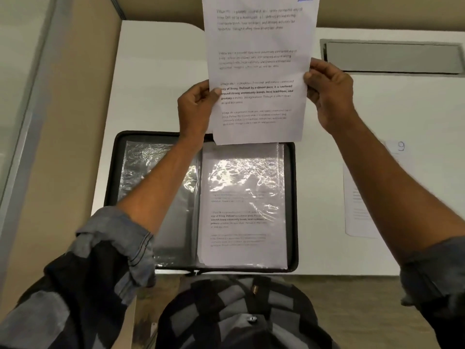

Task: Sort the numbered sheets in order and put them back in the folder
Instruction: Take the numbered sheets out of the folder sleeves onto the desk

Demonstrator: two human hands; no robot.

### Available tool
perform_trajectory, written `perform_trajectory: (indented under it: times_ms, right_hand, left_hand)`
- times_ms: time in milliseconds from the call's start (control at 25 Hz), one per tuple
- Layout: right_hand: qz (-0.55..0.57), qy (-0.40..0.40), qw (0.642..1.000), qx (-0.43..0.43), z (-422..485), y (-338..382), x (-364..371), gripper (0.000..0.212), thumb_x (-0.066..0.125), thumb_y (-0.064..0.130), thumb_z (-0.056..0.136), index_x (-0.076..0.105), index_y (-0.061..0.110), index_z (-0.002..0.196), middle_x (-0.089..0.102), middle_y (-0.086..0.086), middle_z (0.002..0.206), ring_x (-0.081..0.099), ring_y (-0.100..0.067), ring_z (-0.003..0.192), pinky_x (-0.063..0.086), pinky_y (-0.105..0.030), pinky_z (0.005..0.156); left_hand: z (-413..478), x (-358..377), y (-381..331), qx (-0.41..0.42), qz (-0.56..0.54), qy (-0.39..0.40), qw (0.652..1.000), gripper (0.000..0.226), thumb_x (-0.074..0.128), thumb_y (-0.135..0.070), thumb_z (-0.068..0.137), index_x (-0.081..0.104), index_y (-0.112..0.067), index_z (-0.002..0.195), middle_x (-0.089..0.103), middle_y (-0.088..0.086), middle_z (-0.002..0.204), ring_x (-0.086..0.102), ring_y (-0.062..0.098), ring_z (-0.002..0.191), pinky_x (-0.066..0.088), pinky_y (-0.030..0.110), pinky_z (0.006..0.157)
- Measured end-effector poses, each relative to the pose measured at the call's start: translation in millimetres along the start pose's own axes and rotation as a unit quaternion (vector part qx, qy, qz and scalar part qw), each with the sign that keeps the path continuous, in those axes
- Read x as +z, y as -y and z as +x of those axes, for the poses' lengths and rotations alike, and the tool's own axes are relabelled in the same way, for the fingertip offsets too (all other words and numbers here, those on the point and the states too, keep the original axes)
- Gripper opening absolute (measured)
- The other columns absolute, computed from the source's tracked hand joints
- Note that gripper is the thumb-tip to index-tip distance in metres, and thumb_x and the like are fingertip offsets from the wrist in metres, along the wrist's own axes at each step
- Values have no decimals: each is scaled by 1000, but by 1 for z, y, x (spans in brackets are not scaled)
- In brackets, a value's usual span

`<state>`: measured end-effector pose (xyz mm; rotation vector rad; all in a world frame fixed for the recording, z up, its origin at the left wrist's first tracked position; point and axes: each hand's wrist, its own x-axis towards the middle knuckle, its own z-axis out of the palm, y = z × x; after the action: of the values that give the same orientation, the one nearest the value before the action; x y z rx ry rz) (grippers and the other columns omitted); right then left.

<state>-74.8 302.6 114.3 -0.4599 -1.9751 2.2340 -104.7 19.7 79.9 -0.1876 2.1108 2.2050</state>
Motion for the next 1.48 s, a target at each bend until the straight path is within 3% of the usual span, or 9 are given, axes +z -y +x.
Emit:
perform_trajectory:
  times_ms: [320, 480, 600, 800, 920, 1120, 1320, 1480]
  right_hand:
    - [-44, -9, 998, 38, -90, 17, -45, 28, 62, -2, 94, 68, 0, 121, 78, -6, 108, 73, -25, 103, 58, -32, 89]
    - [-58, -73, 994, 62, -134, 22, -81, 25, 65, -2, 93, 69, 0, 118, 79, 3, 93, 75, -16, 91, 59, -27, 83]
    - [-76, -112, 988, 73, -165, 25, -112, 19, 64, -5, 92, 73, 9, 101, 79, 5, 85, 75, -12, 83, 59, -24, 78]
    - [-102, -157, 979, 85, -201, 20, -186, 31, 69, -1, 90, 69, -2, 121, 75, -9, 105, 73, -18, 93, 59, -25, 81]
    - [-115, -174, 973, 103, -209, 8, -233, 32, 69, 1, 91, 68, -1, 123, 74, -9, 109, 73, -16, 93, 60, -26, 85]
    - [-144, -180, 963, 139, -202, -19, -305, 31, 69, -2, 89, 69, -3, 120, 74, -15, 108, 73, -16, 87, 60, -23, 76]
    - [-175, -156, 958, 168, -182, -46, -351, 30, 69, -4, 89, 70, -2, 119, 75, -11, 98, 72, -14, 83, 61, -30, 85]
    - [-180, -144, 954, 191, -172, -70, -363, 19, 72, -3, 88, 72, 10, 103, 73, -4, 89, 69, -16, 82, 59, -36, 90]
  left_hand:
    - [-79, 12, -11, -39, 15, 27, 999, 18, 73, -19, 94, 76, -13, 111, 79, 2, 101, 75, 23, 97, 62, 46, 88]
    - [-119, 30, -6, -67, 15, 96, 993, 21, 73, -15, 93, 76, -8, 113, 79, 6, 103, 74, 26, 100, 61, 48, 90]
    - [-139, 53, 0, -94, 18, 154, 983, 24, 71, -11, 94, 74, -4, 117, 78, 6, 106, 75, 22, 99, 62, 42, 90]
    - [-172, 106, 13, -113, 41, 224, 967, 25, 74, -12, 92, 75, -6, 116, 78, 5, 107, 76, 19, 97, 62, 37, 89]
    - [-190, 148, 24, -128, 57, 238, 961, 25, 75, -10, 91, 76, -5, 115, 78, 4, 105, 76, 18, 95, 62, 31, 85]
    - [-210, 219, 60, -162, 76, 220, 959, 31, 79, -9, 88, 73, -2, 117, 78, 9, 105, 75, 21, 96, 63, 32, 84]
    - [-225, 261, 101, -202, 116, 167, 958, 38, 84, -10, 82, 71, -3, 117, 78, 10, 100, 76, 24, 90, 64, 35, 80]
    - [-225, 276, 120, -219, 132, 118, 960, 36, 85, -11, 81, 72, -5, 114, 78, 9, 98, 76, 24, 87, 64, 35, 81]
